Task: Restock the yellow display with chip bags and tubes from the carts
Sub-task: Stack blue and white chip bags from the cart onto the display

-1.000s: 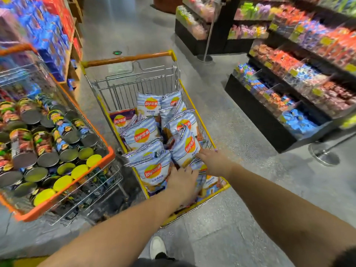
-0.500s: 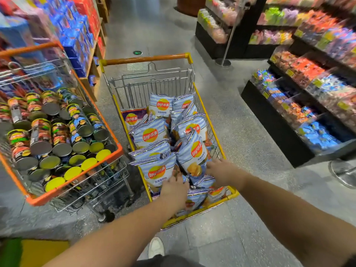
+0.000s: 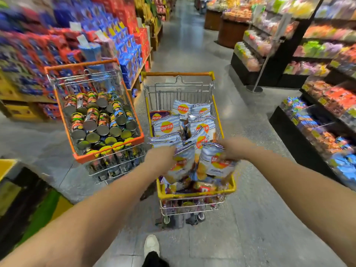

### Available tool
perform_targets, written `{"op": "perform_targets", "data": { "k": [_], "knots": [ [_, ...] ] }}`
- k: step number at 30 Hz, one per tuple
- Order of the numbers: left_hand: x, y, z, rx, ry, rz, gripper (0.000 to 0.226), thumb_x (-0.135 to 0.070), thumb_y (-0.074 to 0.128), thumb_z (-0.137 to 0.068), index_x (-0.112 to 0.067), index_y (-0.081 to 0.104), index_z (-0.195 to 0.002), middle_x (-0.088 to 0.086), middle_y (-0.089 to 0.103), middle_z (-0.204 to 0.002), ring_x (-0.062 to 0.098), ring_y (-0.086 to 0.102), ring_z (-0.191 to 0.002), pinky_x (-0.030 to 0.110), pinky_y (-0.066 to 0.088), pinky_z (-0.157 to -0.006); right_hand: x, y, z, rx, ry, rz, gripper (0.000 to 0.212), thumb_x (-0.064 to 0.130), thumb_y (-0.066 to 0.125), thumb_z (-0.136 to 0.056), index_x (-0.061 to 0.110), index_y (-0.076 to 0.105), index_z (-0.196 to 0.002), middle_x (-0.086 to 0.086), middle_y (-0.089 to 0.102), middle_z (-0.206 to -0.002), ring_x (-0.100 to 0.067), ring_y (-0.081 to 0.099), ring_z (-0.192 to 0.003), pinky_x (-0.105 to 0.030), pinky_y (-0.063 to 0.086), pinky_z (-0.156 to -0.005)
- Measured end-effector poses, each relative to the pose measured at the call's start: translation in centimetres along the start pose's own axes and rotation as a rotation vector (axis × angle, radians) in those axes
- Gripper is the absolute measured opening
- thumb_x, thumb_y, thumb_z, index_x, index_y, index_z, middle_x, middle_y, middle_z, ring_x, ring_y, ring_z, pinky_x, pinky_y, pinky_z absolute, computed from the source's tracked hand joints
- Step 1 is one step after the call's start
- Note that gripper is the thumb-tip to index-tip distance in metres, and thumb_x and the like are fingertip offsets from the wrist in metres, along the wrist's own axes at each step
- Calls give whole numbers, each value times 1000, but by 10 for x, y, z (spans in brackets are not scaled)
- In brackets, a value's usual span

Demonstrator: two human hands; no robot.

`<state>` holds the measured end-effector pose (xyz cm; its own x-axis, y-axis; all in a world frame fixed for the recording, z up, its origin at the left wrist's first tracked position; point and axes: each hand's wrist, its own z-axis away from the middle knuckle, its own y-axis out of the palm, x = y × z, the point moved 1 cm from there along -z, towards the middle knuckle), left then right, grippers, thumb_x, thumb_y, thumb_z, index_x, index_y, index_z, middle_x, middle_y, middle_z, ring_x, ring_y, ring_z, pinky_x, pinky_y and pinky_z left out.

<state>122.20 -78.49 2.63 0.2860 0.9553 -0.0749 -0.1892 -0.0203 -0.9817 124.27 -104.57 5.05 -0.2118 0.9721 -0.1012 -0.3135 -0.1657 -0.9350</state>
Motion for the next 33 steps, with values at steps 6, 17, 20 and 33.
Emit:
{"op": "perform_targets", "data": {
  "k": [6,17,20,33],
  "knots": [
    [50,-70,66,-124,-215,164,45,-34,61,-89,-20,50,-131,7,60,-125,30,57,-111,37,49,-80,52,-76,24,-58,-109,-48,86,61,69,-77,22,37,-147,-7,52,-141,-27,51,-124,-30,42,-92],
    [223,-68,270,-107,-676,248,31,-38,69,-82,-21,57,-106,4,65,-113,25,58,-102,31,44,-72,316,-106,3,18,-627,76,96,64,67,-78,21,24,-153,1,35,-154,-23,40,-136,-35,38,-104],
    [286,-48,353,-115,-839,273,29,-38,68,-84,-20,57,-104,5,65,-104,24,55,-89,35,47,-72,433,-111,6,-15,-800,157,88,63,69,-77,23,34,-148,1,45,-147,-23,47,-129,-34,41,-99],
    [454,-24,607,-113,-1213,291,57,-44,65,-89,-23,48,-139,8,59,-128,29,57,-111,37,49,-83,774,-131,68,-187,-1335,283,48,54,67,-82,23,51,-115,-4,64,-107,-29,59,-99,-43,52,-77]
  ]
}}
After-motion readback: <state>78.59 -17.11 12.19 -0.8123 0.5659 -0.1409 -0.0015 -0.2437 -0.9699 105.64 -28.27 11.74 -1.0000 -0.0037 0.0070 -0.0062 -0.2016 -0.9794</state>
